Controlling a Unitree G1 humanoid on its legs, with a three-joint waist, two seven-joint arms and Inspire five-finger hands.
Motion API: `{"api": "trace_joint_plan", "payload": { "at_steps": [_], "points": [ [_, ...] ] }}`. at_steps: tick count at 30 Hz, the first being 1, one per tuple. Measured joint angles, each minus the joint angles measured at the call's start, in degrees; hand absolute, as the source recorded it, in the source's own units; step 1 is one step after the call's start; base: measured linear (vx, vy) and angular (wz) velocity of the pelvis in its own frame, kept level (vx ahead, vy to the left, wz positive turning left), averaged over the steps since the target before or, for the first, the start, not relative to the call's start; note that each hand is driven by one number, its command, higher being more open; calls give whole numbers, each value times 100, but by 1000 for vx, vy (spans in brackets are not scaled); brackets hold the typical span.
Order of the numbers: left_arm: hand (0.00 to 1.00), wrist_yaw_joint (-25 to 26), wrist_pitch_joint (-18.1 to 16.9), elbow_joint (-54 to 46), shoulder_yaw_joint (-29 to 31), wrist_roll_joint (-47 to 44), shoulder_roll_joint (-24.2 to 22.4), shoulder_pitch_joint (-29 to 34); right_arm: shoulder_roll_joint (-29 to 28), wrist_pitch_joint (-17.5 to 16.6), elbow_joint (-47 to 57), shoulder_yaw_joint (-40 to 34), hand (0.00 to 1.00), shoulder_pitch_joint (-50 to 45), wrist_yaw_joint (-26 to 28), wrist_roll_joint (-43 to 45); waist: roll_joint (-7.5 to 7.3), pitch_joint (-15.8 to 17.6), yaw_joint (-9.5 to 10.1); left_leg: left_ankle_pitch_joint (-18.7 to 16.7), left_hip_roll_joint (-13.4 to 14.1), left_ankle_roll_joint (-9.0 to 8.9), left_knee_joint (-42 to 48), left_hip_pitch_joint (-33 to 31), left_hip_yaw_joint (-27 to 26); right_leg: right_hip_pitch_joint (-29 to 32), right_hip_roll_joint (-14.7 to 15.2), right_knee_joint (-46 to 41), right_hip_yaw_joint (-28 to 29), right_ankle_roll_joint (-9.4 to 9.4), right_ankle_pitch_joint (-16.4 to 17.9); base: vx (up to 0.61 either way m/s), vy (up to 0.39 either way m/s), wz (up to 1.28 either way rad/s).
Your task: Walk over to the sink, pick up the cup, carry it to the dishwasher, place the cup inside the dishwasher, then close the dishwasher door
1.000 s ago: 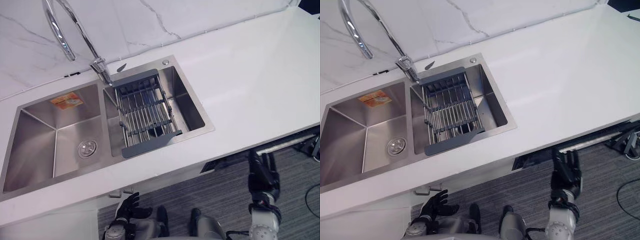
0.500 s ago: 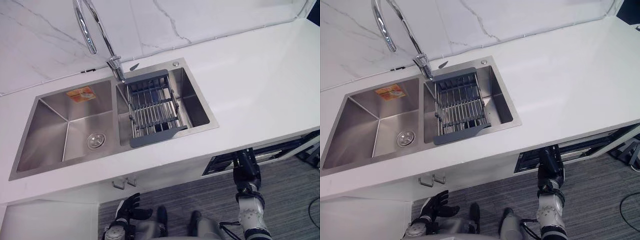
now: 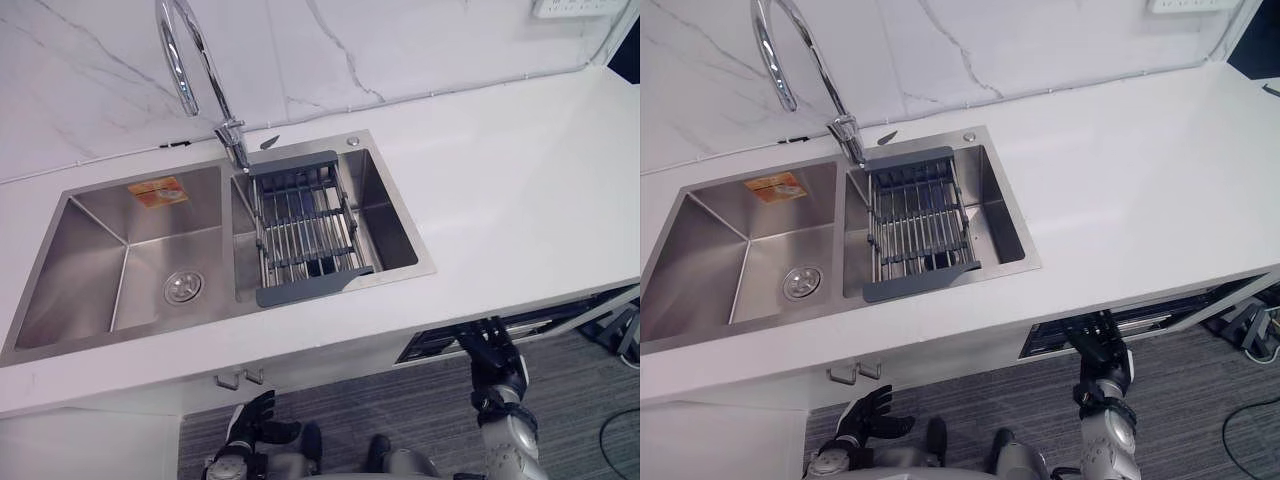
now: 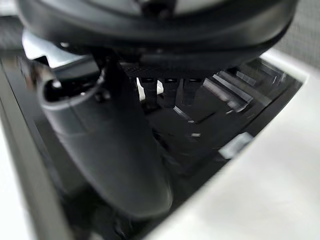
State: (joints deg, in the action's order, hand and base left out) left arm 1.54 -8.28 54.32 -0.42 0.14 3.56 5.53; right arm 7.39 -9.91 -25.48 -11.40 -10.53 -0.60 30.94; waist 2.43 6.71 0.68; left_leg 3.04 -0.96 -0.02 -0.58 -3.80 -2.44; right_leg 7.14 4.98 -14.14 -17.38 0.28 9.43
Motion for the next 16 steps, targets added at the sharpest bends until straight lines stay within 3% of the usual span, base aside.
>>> {"api": "trace_joint_plan", "payload": {
  "at_steps": [3,9,14,16],
  "points": [
    [90,41,-1,-1,2,2,14,11,-191,181,-4,83,90,-264,-36,-1039,-48,-35,1,1,10,2,-78,46,4,-121,-57,221,1,15,-112,39,12,-1],
    [90,72,0,-1,9,0,108,34,-377,314,-651,78,90,-349,-113,-2150,-236,-147,6,3,-14,10,-138,105,32,-346,-171,636,46,43,-317,0,0,0],
    [90,71,4,45,14,-5,206,41,-397,367,-1765,60,90,-96,-135,-2389,-301,-189,26,33,-21,54,-256,248,92,-536,-216,894,47,45,-441,0,0,0],
    [90,71,7,117,118,-11,215,20,-394,412,-2499,34,90,51,-133,-2388,-302,-194,69,65,-48,99,-365,350,352,-620,-226,962,25,47,-466,0,0,0]
  ]
}}
